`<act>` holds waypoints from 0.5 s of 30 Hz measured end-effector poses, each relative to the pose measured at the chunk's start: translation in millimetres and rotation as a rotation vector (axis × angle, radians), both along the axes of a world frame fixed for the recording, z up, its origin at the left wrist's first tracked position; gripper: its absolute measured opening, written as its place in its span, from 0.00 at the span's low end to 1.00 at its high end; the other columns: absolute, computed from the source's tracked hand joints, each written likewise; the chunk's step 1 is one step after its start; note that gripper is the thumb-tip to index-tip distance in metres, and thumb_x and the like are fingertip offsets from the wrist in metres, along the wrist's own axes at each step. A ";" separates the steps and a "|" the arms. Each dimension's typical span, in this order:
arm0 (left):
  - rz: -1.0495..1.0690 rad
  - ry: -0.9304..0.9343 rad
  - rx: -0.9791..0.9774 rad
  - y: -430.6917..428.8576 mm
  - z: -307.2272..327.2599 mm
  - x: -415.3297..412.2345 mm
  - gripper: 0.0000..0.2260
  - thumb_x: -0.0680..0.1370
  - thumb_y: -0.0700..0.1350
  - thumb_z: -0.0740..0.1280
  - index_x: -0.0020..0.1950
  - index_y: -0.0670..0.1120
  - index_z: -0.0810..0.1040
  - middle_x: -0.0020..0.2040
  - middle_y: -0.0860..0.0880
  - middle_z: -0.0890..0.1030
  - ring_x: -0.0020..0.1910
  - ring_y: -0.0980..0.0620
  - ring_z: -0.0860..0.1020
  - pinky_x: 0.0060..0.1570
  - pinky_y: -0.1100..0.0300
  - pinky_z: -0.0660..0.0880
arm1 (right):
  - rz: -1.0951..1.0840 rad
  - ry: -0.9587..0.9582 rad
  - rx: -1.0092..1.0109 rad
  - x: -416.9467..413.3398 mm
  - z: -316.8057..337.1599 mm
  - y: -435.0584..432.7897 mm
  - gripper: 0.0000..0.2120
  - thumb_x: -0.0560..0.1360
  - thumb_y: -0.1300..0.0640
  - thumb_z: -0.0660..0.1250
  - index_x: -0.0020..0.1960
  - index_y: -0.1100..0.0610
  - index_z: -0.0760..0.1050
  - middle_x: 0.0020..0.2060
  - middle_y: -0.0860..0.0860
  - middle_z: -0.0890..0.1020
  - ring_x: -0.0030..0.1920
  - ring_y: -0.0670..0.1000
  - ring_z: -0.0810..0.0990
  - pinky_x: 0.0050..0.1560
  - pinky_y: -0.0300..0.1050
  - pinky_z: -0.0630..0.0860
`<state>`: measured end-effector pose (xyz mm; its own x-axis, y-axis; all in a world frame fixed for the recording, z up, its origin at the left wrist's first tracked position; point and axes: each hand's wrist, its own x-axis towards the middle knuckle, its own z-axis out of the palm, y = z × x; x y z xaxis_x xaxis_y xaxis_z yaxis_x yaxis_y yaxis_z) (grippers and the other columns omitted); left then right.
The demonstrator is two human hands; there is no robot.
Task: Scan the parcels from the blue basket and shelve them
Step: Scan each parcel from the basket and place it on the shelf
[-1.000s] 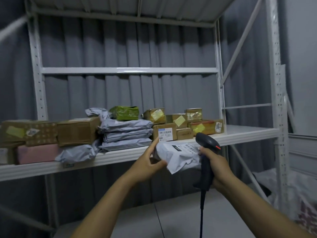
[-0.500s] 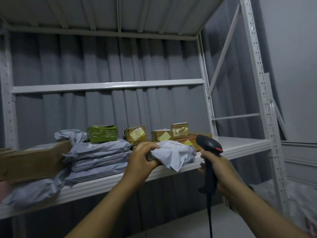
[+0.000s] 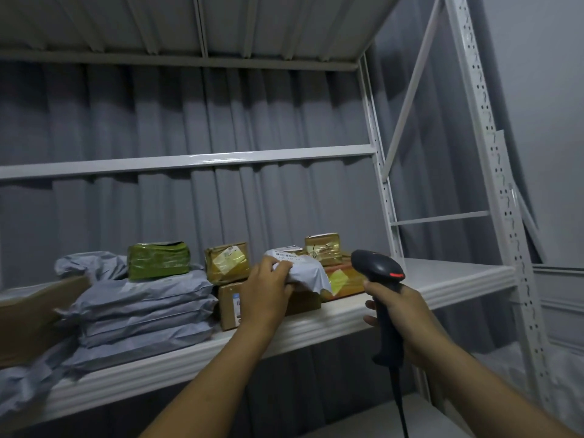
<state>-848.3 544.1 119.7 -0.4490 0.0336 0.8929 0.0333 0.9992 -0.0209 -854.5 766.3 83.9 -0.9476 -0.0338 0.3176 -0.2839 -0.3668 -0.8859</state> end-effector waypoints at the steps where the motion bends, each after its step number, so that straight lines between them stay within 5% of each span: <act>1: 0.010 -0.008 0.004 0.4 1.8 -5.0 0.14 0.75 0.46 0.69 0.61 0.49 0.77 0.57 0.47 0.76 0.54 0.46 0.75 0.41 0.57 0.74 | -0.004 0.006 0.008 -2.3 -1.6 2.3 0.06 0.74 0.56 0.72 0.49 0.56 0.77 0.51 0.58 0.81 0.54 0.57 0.80 0.46 0.50 0.81; 9: 0.125 -0.135 -0.055 -12.2 15.8 -41.7 0.16 0.78 0.46 0.64 0.66 0.49 0.74 0.61 0.47 0.77 0.56 0.45 0.75 0.46 0.56 0.73 | -0.023 0.004 0.050 -10.9 -13.0 11.1 0.07 0.74 0.57 0.72 0.50 0.57 0.78 0.50 0.57 0.82 0.53 0.56 0.81 0.46 0.50 0.81; 15: 0.233 -0.209 -0.070 -15.3 24.7 -52.8 0.13 0.79 0.46 0.61 0.63 0.46 0.68 0.55 0.44 0.80 0.52 0.44 0.78 0.40 0.56 0.71 | -0.032 0.012 0.108 -6.2 -11.6 10.2 0.07 0.74 0.56 0.72 0.50 0.56 0.78 0.49 0.57 0.82 0.51 0.54 0.81 0.41 0.45 0.81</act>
